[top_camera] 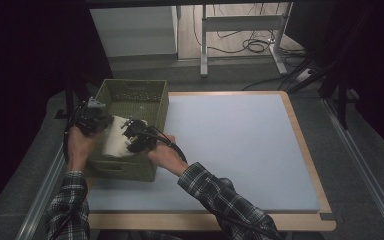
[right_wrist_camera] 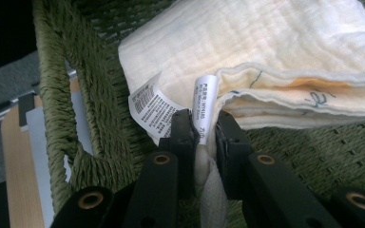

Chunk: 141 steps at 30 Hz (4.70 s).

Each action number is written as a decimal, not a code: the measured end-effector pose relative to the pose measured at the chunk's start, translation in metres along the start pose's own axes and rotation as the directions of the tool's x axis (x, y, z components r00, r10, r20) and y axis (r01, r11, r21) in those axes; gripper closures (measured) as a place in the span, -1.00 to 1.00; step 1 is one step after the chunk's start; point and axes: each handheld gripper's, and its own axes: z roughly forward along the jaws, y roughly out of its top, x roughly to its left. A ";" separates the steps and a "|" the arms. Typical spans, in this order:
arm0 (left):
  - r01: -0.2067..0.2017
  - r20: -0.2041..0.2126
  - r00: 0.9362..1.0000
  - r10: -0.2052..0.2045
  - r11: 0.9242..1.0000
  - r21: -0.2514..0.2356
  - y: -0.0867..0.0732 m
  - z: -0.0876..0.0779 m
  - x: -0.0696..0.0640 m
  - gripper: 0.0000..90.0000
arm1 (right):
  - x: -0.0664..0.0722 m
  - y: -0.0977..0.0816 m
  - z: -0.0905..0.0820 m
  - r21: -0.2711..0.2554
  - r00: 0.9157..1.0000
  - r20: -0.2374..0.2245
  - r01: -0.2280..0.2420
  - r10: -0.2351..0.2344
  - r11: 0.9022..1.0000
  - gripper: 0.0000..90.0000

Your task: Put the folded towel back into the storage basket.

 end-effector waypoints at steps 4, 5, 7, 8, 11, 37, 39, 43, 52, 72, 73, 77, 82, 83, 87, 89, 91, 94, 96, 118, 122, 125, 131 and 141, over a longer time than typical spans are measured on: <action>-0.001 0.003 1.000 0.001 1.000 0.016 -0.002 0.003 0.002 0.85 | 0.002 0.004 0.003 0.037 1.000 0.016 0.000 -0.001 0.999 0.77; -0.005 0.003 1.000 0.004 1.000 0.030 -0.002 0.005 0.001 0.85 | 0.002 0.005 0.004 0.045 1.000 0.019 0.001 -0.002 0.999 0.77; -0.012 0.001 1.000 0.012 0.999 0.045 -0.001 0.008 0.000 0.85 | 0.003 0.007 0.006 0.064 1.000 0.024 0.004 -0.005 0.998 0.76; -0.012 0.001 1.000 0.012 0.999 0.045 -0.001 0.008 0.000 0.85 | 0.003 0.007 0.007 0.074 1.000 0.022 0.003 -0.005 0.997 0.75; -0.023 -0.013 1.000 0.024 0.997 0.077 0.001 0.015 -0.001 0.85 | 0.004 0.009 0.012 0.100 0.999 0.034 0.006 -0.009 0.995 0.73; 0.097 -0.017 0.995 -0.096 0.995 0.001 0.009 0.015 -0.003 -0.33 | -0.022 0.000 -0.032 -0.068 0.998 0.066 0.013 -0.009 0.998 -0.07; 0.111 0.003 0.994 -0.110 0.994 -0.012 0.011 0.014 -0.005 -0.38 | -0.024 -0.004 -0.036 -0.080 0.998 0.064 0.015 -0.010 0.997 -0.15; 0.125 0.035 0.992 -0.124 0.992 -0.026 0.016 0.014 -0.009 -0.53 | -0.027 -0.009 -0.045 -0.113 0.998 0.067 0.007 0.000 0.994 -0.29; 0.141 0.092 0.986 -0.136 0.989 -0.053 0.025 0.017 -0.021 -0.74 | -0.035 -0.024 -0.058 -0.151 0.997 0.081 0.024 -0.011 0.988 -0.53; 0.141 0.192 0.974 -0.123 0.987 -0.080 0.055 0.023 -0.060 -0.94 | -0.066 -0.099 -0.091 -0.185 0.991 0.129 0.071 -0.048 0.980 -0.86; 0.138 0.197 0.973 -0.120 0.987 -0.083 0.057 0.023 -0.063 -0.94 | -0.068 -0.103 -0.093 -0.187 0.991 0.128 0.064 -0.040 0.980 -0.87; 0.120 0.218 0.971 -0.098 0.989 -0.088 0.064 0.026 -0.077 -0.95 | -0.073 -0.121 -0.101 -0.202 0.993 0.116 0.039 -0.015 0.979 -0.88; 0.084 0.231 0.971 -0.064 0.993 -0.079 0.072 0.032 -0.095 -0.95 | -0.079 -0.143 -0.110 -0.200 0.993 0.115 0.021 0.002 0.980 -0.88; 0.078 0.231 0.971 -0.058 0.994 -0.077 0.074 0.033 -0.099 -0.95 | -0.080 -0.147 -0.111 -0.201 0.993 0.117 0.016 0.007 0.979 -0.88; 0.049 0.234 0.972 -0.032 0.997 -0.066 0.083 0.037 -0.112 -0.95 | -0.085 -0.163 -0.118 -0.205 0.993 0.118 -0.003 0.028 0.979 -0.88; 0.033 0.238 0.971 -0.020 0.998 -0.055 0.088 0.038 -0.118 -0.94 | -0.088 -0.170 -0.122 -0.209 0.992 0.121 -0.010 0.036 0.978 -0.88; 0.020 0.234 0.972 -0.008 0.999 -0.048 0.092 0.040 -0.124 -0.94 | -0.090 -0.178 -0.126 -0.211 0.991 0.125 -0.017 0.045 0.977 -0.88; 0.012 0.234 0.972 -0.001 0.999 -0.043 0.096 0.042 -0.130 -0.94 | -0.093 -0.185 -0.131 -0.214 0.990 0.132 -0.024 0.054 0.976 -0.88; 0.001 0.232 0.973 0.009 0.999 -0.041 0.100 0.043 -0.136 -0.94 | -0.095 -0.192 -0.136 -0.217 0.989 0.137 -0.033 0.064 0.976 -0.88; -0.075 0.320 0.942 0.098 0.994 -0.083 0.121 0.064 -0.215 -0.97 | -0.117 -0.262 -0.173 -0.251 0.965 0.190 -0.130 0.181 0.959 -0.90; -0.091 0.327 0.938 0.114 0.992 -0.087 0.118 0.067 -0.225 -0.98 | -0.119 -0.272 -0.178 -0.257 0.961 0.199 -0.139 0.193 0.956 -0.90; -0.107 0.334 0.933 0.132 0.990 -0.092 0.113 0.068 -0.235 -0.98 | -0.120 -0.281 -0.181 -0.258 0.957 0.207 -0.146 0.203 0.955 -0.90; -0.095 0.376 0.917 0.131 0.989 -0.114 0.090 0.068 -0.253 -0.99 | -0.122 -0.301 -0.187 -0.261 0.949 0.224 -0.162 0.222 0.952 -0.90; -0.118 0.376 0.916 0.141 0.990 -0.082 0.039 0.073 -0.271 -0.99 | -0.122 -0.332 -0.187 -0.235 0.938 0.252 -0.178 0.237 0.956 -0.90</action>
